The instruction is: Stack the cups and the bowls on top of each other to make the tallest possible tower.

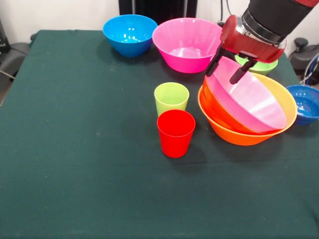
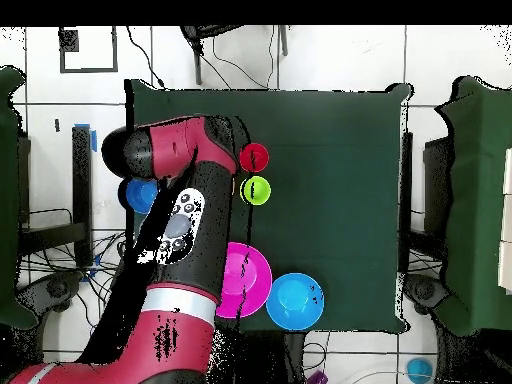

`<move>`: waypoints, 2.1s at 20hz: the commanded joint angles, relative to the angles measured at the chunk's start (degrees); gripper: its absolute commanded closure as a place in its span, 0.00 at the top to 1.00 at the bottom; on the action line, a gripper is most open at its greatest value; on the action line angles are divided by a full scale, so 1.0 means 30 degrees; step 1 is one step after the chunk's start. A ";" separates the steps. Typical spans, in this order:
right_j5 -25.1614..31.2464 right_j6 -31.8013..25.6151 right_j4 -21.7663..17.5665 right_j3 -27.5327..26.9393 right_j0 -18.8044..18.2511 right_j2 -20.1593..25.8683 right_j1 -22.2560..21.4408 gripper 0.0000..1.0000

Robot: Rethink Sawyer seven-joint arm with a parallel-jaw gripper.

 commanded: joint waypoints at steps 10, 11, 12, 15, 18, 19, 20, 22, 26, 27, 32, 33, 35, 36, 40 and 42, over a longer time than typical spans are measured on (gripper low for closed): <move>0.0219 -0.3492 -0.1875 0.1530 -0.0733 0.3387 0.0813 1.00; 0.0208 -0.3481 -0.1930 0.1489 -0.0752 0.3409 0.0905 1.00; 0.0197 -0.3469 -0.1986 0.1448 -0.0771 0.3430 0.0997 1.00; 0.0523 -0.3451 -0.2168 0.1014 -0.0762 0.3376 0.1298 1.00; 0.0776 -0.3507 -0.2374 0.1025 -0.0727 0.3281 0.1305 1.00; 0.0909 -0.3542 -0.2433 0.1001 -0.0723 0.3262 0.1277 1.00; 0.1049 -0.3620 -0.2474 0.0990 -0.0760 0.3282 0.1284 1.00; 0.1244 -0.3658 -0.2553 0.0825 -0.0786 0.3292 0.1354 1.00; 0.1291 -0.3673 -0.2705 0.0746 -0.0851 0.3329 0.1412 1.00; 0.1262 -0.3655 -0.2706 0.0704 -0.0891 0.3377 0.1472 1.00; 0.0827 -0.3290 -0.2794 0.0674 -0.0993 0.3535 0.1861 1.00; 0.0888 -0.3260 -0.2854 0.0548 -0.0987 0.3527 0.1975 1.00; 0.0938 -0.3167 -0.2956 0.0392 -0.0984 0.3517 0.2141 1.00; 0.1008 -0.3103 -0.3026 0.0311 -0.0961 0.3463 0.2241 1.00; 0.1053 -0.3063 -0.3120 0.0185 -0.0929 0.3342 0.2430 1.00; 0.0922 -0.3054 -0.3129 0.0354 -0.0936 0.3292 0.2386 1.00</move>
